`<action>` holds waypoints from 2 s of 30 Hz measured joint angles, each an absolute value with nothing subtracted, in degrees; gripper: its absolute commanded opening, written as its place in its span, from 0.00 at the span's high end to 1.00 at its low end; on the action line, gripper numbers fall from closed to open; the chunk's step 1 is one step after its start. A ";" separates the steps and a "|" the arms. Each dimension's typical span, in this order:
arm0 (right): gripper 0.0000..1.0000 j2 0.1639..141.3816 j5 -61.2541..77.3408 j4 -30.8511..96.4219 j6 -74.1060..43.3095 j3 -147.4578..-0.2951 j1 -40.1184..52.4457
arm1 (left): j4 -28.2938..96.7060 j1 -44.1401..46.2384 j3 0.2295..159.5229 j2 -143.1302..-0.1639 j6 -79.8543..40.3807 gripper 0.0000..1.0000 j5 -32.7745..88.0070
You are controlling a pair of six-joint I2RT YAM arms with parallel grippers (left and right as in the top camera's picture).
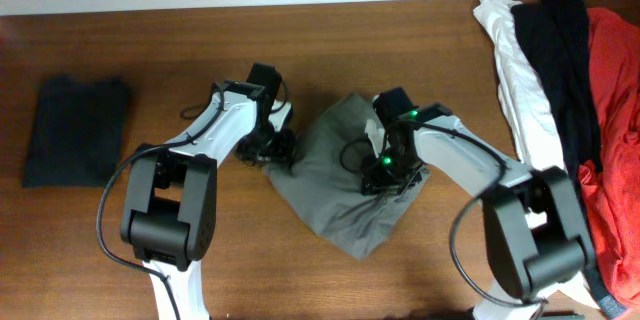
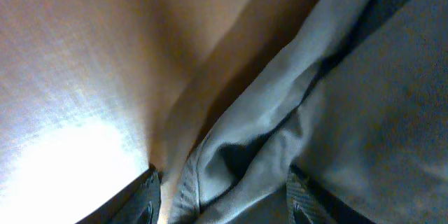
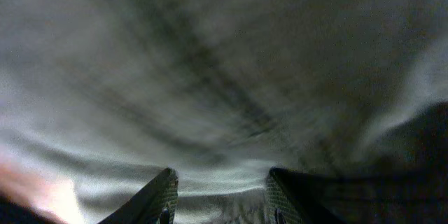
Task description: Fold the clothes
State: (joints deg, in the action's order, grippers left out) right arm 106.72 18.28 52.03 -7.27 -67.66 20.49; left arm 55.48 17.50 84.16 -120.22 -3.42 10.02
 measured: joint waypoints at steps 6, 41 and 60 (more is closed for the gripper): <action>0.54 108.71 10.76 50.92 -6.81 -67.66 19.97 | 64.95 17.56 83.00 -120.55 -3.42 0.50 13.91; 0.53 108.71 -2.92 47.55 -5.93 -68.42 17.12 | 42.94 17.15 82.78 -119.02 -1.26 0.01 34.81; 0.51 107.39 -5.39 50.85 -6.28 -68.69 16.73 | 40.66 22.37 82.46 -123.42 2.02 0.94 40.14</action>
State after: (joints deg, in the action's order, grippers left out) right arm 107.39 -5.39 50.85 -6.28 -68.69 16.73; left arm 40.66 22.37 82.46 -123.42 2.02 40.14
